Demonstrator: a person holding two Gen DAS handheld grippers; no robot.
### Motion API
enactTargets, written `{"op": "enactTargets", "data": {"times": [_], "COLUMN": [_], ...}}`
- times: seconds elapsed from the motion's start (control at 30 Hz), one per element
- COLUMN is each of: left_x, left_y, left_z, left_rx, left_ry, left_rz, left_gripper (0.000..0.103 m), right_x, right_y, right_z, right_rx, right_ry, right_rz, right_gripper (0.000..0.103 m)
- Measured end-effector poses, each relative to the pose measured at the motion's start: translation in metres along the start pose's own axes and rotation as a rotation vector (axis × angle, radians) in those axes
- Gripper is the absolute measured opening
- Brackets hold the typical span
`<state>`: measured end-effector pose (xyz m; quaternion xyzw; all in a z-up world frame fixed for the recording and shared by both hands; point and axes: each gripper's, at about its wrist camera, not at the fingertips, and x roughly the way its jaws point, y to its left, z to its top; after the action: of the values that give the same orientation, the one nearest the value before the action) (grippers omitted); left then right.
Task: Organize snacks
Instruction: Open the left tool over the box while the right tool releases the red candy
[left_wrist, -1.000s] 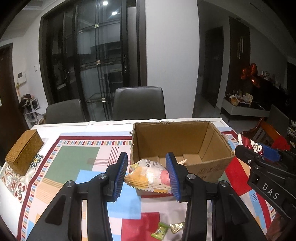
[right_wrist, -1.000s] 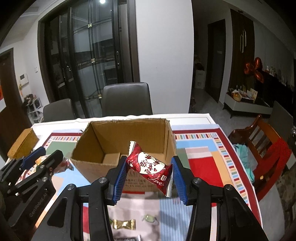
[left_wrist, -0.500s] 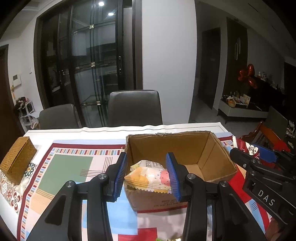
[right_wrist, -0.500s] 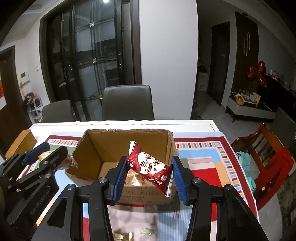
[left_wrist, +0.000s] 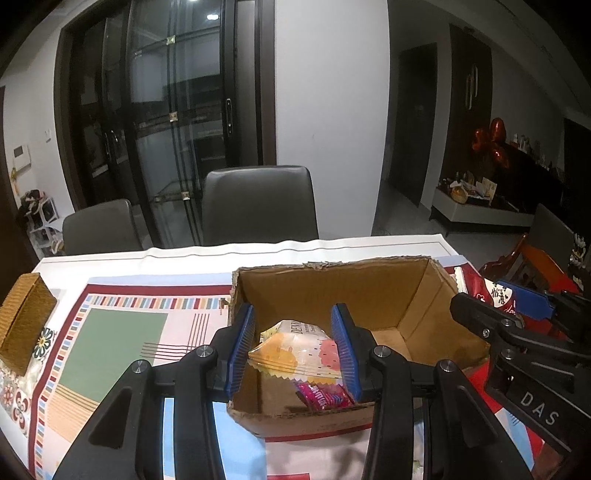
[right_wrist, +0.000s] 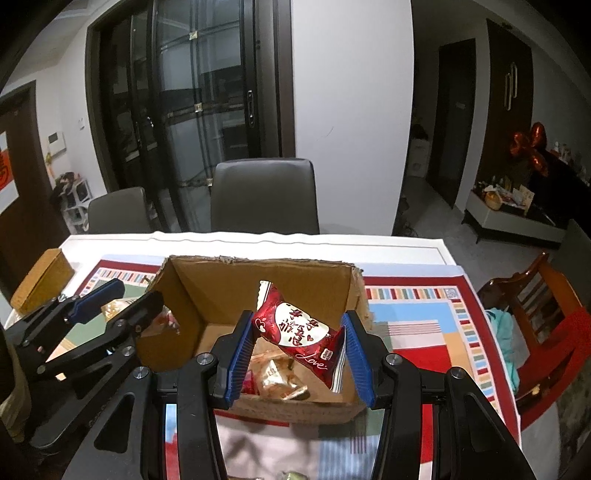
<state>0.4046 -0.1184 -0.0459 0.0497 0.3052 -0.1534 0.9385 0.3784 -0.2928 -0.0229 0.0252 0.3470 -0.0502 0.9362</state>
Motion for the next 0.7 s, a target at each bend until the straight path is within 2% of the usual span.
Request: {"op": "enactTargets", "data": {"times": [0.43, 0.53, 0.57, 0.7], "left_x": [0.018, 0.015, 0.013, 0.011], "left_y": [-0.001, -0.002, -0.001, 0.003], "left_z": [0.000, 0.001, 0.002, 0.002], "left_rx": [0.010, 0.017, 0.015, 0.010], "left_ry": [0.038, 0.028, 0.020, 0.013], "left_rz": [-0.011, -0.001, 0.008, 0.027], "left_gripper": [0.044, 0.054, 0.060, 0.071], "right_x": [0.024, 0.026, 0.026, 0.024], "right_y": [-0.003, -0.003, -0.004, -0.006], "right_z": [0.000, 0.001, 0.001, 0.002], "right_rx": [0.007, 0.003, 0.002, 0.007], "right_ry": [0.057, 0.058, 0.059, 0.049], "right_rz": [0.035, 0.030, 0.025, 0.005], "right_gripper": [0.049, 0.053, 0.056, 0.070]}}
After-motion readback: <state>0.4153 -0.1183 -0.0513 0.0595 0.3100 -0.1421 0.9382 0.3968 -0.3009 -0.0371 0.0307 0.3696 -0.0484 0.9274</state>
